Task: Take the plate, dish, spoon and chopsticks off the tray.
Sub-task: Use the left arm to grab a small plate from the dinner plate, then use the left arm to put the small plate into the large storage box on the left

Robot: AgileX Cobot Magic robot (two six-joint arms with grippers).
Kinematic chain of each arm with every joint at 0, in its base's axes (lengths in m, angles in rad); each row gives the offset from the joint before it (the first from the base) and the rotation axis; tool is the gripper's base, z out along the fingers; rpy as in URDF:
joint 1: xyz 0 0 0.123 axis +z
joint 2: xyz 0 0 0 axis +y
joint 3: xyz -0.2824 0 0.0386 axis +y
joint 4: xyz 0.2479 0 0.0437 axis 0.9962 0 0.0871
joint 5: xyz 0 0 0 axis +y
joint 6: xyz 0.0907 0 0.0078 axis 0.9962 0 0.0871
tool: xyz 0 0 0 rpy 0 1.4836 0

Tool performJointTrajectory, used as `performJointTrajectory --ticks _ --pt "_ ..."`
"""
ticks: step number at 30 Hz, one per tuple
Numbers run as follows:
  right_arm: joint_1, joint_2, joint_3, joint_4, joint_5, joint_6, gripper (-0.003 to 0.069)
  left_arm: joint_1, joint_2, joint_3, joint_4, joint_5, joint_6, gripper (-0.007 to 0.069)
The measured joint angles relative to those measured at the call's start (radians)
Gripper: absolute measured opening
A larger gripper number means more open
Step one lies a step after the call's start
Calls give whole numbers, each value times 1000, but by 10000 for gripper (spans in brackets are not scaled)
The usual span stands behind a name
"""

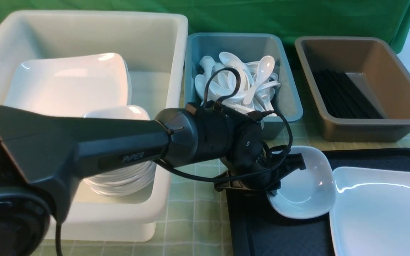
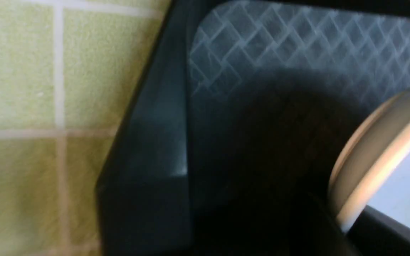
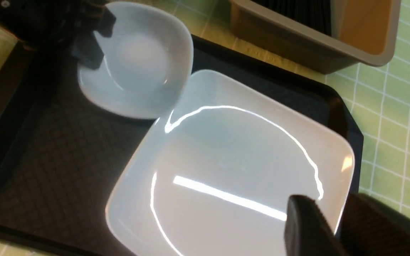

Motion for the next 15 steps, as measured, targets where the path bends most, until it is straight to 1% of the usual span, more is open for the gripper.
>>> performJointTrajectory --ticks 3,6,15 --pt "0 0 0 0 0 0 159 0 -42 2 23 61 51 24" --pt "0 0 0 0 0 0 161 -1 -89 3 36 87 79 11" --pt "0 0 0 0 0 1 168 -1 -228 4 33 142 153 8"
